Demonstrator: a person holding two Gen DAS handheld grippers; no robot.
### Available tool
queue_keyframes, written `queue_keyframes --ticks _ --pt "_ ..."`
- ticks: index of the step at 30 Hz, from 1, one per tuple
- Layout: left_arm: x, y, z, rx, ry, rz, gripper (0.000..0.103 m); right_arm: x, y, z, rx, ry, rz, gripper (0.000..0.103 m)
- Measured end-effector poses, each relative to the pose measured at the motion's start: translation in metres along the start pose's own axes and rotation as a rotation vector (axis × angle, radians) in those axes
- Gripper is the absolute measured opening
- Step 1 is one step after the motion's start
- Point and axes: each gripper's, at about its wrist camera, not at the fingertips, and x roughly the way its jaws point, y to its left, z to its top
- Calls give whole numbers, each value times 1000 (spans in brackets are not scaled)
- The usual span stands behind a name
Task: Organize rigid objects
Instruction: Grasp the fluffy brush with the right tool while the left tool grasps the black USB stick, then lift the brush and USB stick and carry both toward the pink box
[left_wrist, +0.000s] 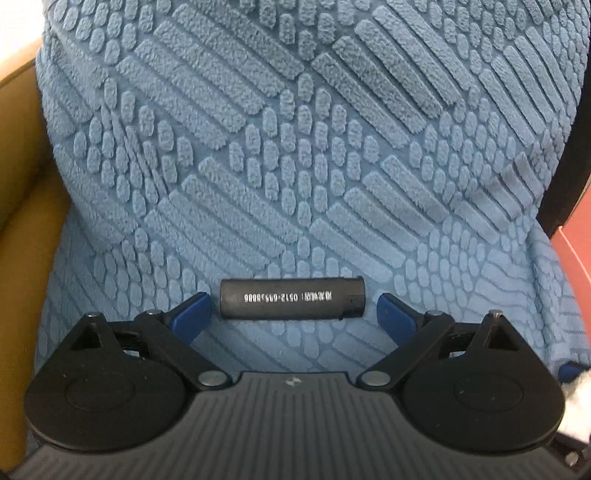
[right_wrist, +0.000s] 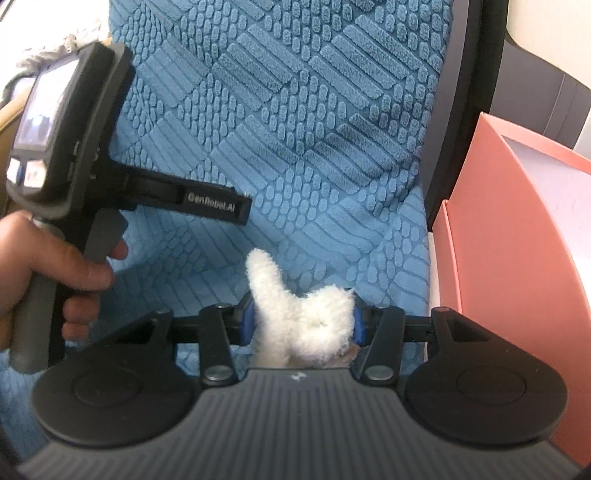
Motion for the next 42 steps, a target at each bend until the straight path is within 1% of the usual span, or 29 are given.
queue_keyframes --ticks 2,6,8,9,10,12,13,15,17,22,24,27,32,35,39,42 --pt "6 -3 5 -6 -5 12 98 1 -1 -1 11 11 8 51" --pt "14 1 12 -27 1 9 97 6 -3 -5 18 31 6 51" --pt "12 7 13 -9 -4 -3 94 7 -4 -5 27 34 10 51" --pt "11 10 15 -3 -9 1 89 7 -4 -5 25 35 10 51" --pt "8 12 16 -2 -10 3 86 7 -4 -6 26 39 9 51" --pt "3 15 19 2 -4 -4 86 7 -4 -6 24 41 8 51" --pt "1 15 20 6 -6 -7 86 7 -5 -6 23 60 16 51" --pt "-1 16 21 7 -6 -1 86 6 -6 -6 30 59 15 51" --pt "-14 14 18 -4 -4 -1 86 3 -7 -6 39 54 12 51" --pt "-40 19 15 -31 -34 -16 86 -4 -9 -9 41 40 1 51" --pt "-53 20 9 -43 -45 -31 86 -4 -8 -13 42 47 4 51" --pt "-74 17 -4 -36 -48 -42 86 -4 -8 -23 52 54 -3 51" --pt "-110 18 -24 -60 -57 -90 86 -8 -6 -30 73 62 -11 51" --pt "-123 22 -33 -64 -59 -100 86 -16 1 -34 63 55 -9 51" --pt "-143 23 -47 -107 -42 -131 86 -30 4 -38 75 49 -2 51" --pt "-149 19 -57 -105 -41 -128 86 -40 4 -39 86 50 3 51"
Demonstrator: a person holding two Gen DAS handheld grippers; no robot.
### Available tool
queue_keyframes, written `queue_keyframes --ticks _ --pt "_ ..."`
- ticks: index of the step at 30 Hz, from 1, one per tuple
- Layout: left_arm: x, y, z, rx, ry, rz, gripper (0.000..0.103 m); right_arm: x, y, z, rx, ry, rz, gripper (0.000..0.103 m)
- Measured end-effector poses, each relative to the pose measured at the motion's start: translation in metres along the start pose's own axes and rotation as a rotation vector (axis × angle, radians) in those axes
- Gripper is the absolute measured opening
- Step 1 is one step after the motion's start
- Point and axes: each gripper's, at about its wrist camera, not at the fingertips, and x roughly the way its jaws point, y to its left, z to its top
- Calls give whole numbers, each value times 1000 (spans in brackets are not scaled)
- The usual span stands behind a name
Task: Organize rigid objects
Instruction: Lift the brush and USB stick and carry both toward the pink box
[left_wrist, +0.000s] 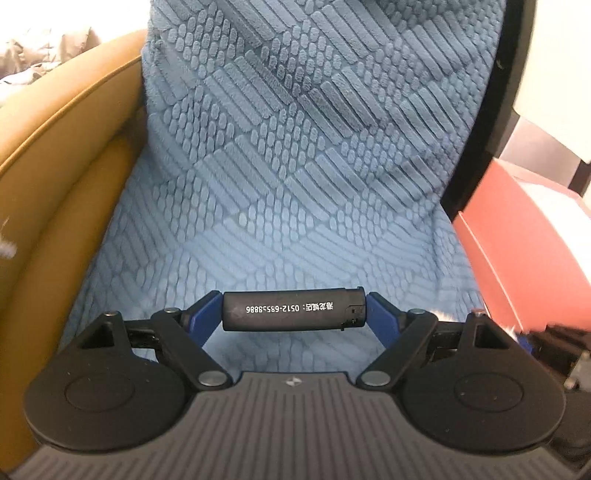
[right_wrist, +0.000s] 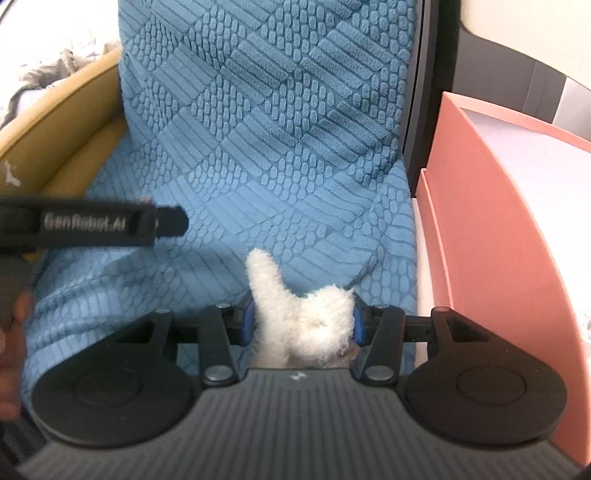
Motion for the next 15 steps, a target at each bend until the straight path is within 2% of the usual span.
queue_keyframes --ticks 8,15 --pt "-32 10 -6 -75 -15 -33 86 -35 -2 2 12 -31 15 51" --pt "-64 10 -8 -80 -25 -38 86 -68 -5 9 34 -59 24 51"
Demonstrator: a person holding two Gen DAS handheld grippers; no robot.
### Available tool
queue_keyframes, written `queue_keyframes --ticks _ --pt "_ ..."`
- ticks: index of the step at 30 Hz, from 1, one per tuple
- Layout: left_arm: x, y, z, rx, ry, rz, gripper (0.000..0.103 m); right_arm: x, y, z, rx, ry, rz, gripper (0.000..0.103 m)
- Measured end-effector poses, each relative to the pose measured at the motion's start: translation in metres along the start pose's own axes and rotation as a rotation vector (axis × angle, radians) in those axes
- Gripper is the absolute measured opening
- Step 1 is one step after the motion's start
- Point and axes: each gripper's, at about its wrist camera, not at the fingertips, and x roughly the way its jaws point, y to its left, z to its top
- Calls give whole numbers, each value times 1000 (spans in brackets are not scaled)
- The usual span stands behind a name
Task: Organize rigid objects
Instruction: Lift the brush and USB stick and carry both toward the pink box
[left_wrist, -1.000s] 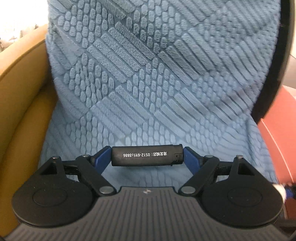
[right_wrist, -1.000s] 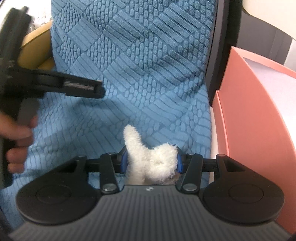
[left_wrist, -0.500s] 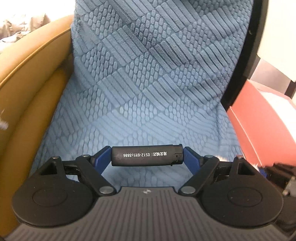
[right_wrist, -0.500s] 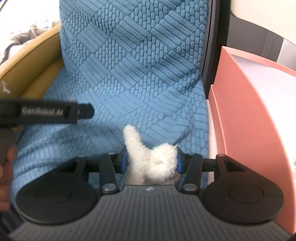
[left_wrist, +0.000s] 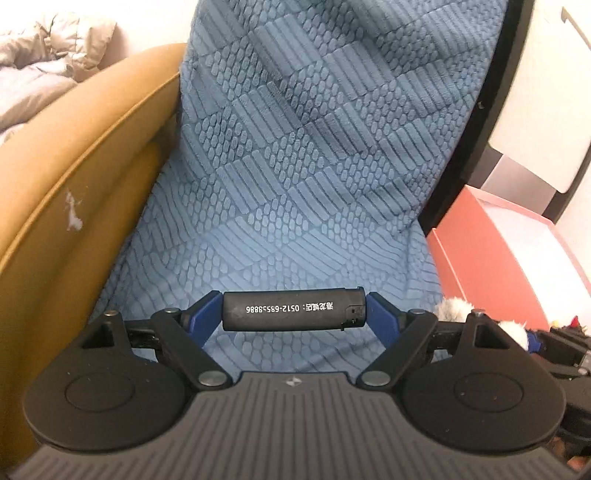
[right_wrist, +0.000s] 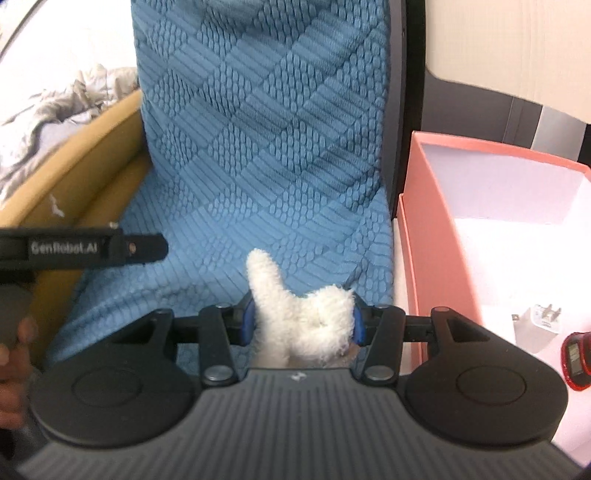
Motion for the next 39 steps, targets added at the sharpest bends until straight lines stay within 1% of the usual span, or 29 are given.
queue_keyframes --ticks 6,7,9,12,16,18,20,21,25,31,39 --pt "-33 -13 0 19 -11 -2 86 -34 -3 7 20 -12 -2 51" --pt "-39 -13 0 17 -14 7 86 -41 -5 8 27 -13 1 51" --pt "-51 -14 1 8 -15 -4 86 -53 -10 11 42 -16 -4 51" --pt "-67 -22 -2 33 -23 0 86 -73 -15 13 61 -25 -9 51" --pt "-85 -34 -7 24 -24 -13 86 -96 -13 11 55 -30 -5 51" --pt "-92 -41 -9 39 -26 -15 86 -105 -11 11 50 -34 -2 51" --pt "-100 -42 -5 -4 -38 -5 86 -114 -12 13 56 -36 6 51" --pt "-104 -43 -3 -19 -39 -16 86 -118 -13 13 61 -40 6 51" --pt "-117 -54 -1 -17 -45 -21 86 -136 -17 15 49 -54 17 51" --pt "-134 -78 -5 -4 -61 -30 86 -162 -28 16 41 -81 19 51" --pt "-150 -125 -4 45 -87 -56 86 -197 -60 20 56 -122 -3 51"
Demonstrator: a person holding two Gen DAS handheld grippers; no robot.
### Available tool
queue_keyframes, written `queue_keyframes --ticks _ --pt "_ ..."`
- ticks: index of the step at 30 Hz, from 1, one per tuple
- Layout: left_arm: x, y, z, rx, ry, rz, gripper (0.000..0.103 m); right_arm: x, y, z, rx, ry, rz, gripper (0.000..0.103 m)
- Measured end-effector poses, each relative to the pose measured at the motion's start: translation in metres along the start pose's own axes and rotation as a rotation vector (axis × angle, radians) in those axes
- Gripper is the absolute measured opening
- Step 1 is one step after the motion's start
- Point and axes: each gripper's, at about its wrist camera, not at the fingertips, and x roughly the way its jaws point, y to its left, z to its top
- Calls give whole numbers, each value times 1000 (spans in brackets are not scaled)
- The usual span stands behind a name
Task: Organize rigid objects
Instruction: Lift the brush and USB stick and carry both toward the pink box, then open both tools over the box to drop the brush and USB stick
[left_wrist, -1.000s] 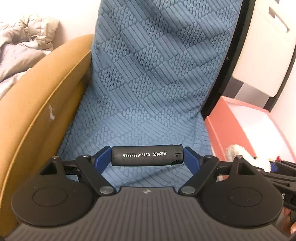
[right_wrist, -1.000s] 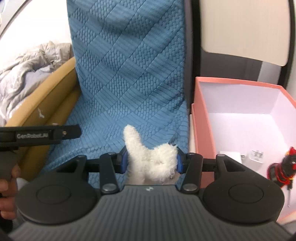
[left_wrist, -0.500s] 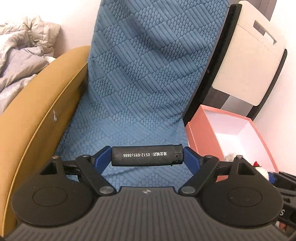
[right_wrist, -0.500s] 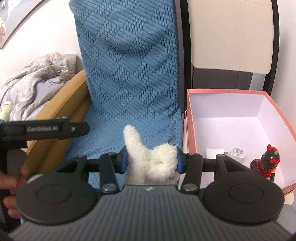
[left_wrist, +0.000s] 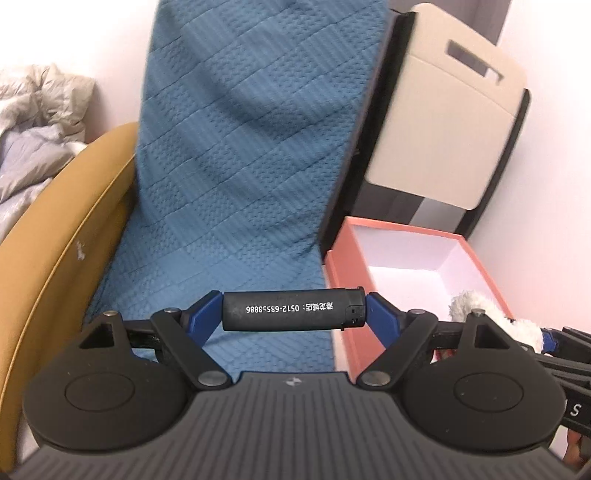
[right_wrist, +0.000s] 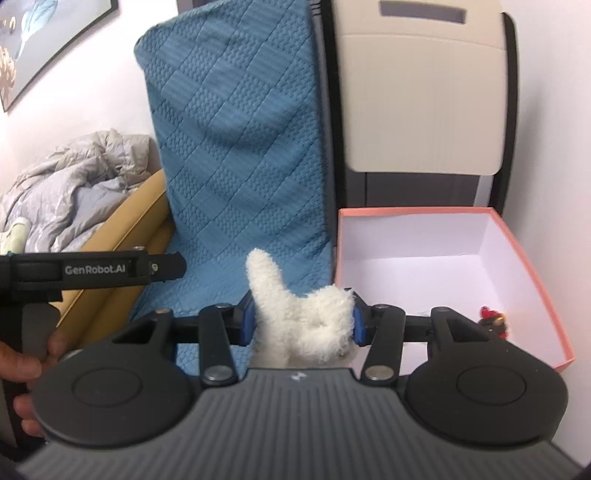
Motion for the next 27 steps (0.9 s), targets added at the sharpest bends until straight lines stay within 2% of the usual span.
queue_keyframes --ticks 14,20,27 --pt "6 -98 6 74 -13 -110 86 -44 -76 5 73 -47 -78 51" --pt "32 -129 11 101 8 -140 86 -37 -109 8 103 -41 -98 51" --pt "76 -153 13 102 57 -147 86 -9 -145 9 122 -14 -106 51"
